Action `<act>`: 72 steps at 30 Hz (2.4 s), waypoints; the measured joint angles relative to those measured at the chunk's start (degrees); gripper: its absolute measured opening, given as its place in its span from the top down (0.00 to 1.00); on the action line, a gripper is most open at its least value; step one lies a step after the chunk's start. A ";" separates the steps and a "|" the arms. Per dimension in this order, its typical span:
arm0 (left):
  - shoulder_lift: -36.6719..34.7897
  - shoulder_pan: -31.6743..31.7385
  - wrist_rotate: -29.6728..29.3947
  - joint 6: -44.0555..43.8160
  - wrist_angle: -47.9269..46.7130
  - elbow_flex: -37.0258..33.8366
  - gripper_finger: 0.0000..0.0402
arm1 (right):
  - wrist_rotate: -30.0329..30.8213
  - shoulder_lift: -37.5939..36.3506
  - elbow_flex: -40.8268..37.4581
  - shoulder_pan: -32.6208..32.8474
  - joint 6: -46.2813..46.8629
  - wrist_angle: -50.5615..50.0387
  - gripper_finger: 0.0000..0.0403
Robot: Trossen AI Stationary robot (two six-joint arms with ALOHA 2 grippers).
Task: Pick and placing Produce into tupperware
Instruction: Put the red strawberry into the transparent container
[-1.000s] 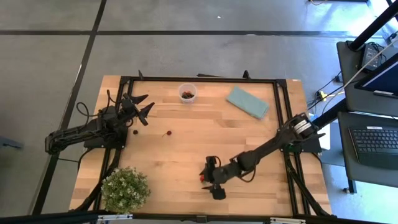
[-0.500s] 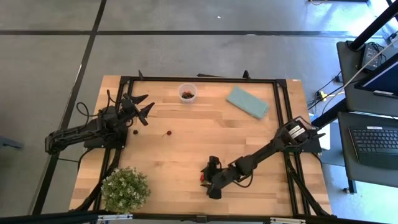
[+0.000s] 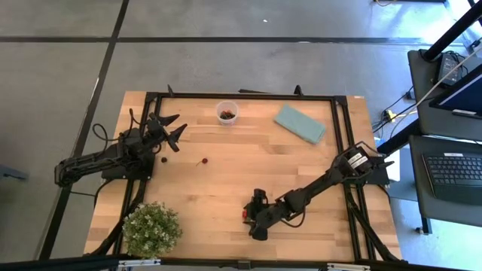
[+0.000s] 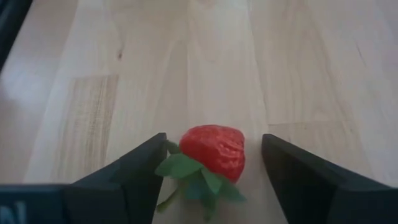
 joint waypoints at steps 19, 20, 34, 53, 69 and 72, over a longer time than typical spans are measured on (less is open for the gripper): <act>0.01 -0.01 0.00 -0.02 0.00 0.01 0.38 | -0.15 0.07 0.00 -0.05 0.21 -0.02 0.66; -0.01 0.00 0.00 -0.02 0.00 0.00 0.38 | -0.15 0.07 0.00 -0.07 0.32 -0.02 0.66; -0.01 0.00 0.00 -0.01 0.00 0.01 0.38 | -0.64 -16.96 -0.17 -12.16 -5.50 -2.48 0.65; 0.06 0.01 0.04 -0.02 -0.01 0.01 0.38 | -10.90 -21.15 45.05 -44.74 -20.11 -49.45 0.65; 0.06 0.00 -0.24 0.37 0.00 0.02 0.38 | -22.33 9.53 68.32 -54.45 -25.35 -58.52 0.65; 0.06 0.00 -0.24 0.39 0.00 0.00 0.38 | -23.98 13.54 69.42 -55.32 -25.31 -60.19 0.65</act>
